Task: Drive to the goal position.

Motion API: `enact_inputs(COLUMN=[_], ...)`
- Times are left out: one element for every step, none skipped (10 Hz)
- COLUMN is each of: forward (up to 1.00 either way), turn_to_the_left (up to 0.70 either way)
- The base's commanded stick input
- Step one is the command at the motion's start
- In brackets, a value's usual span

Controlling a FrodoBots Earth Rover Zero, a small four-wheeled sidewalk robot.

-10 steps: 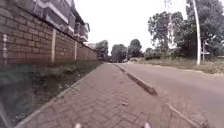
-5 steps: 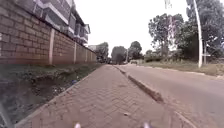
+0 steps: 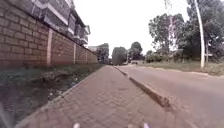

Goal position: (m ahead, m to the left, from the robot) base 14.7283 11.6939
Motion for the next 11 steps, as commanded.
enact_inputs(forward=[0.5,0.5,0.5,0.5,0.5,0.5,0.5,0.5,0.5,0.5,0.5], turn_to_the_left=[0.0,0.0,0.0,0.0,0.0,0.0,0.0,0.0,0.0,0.0,0.0])
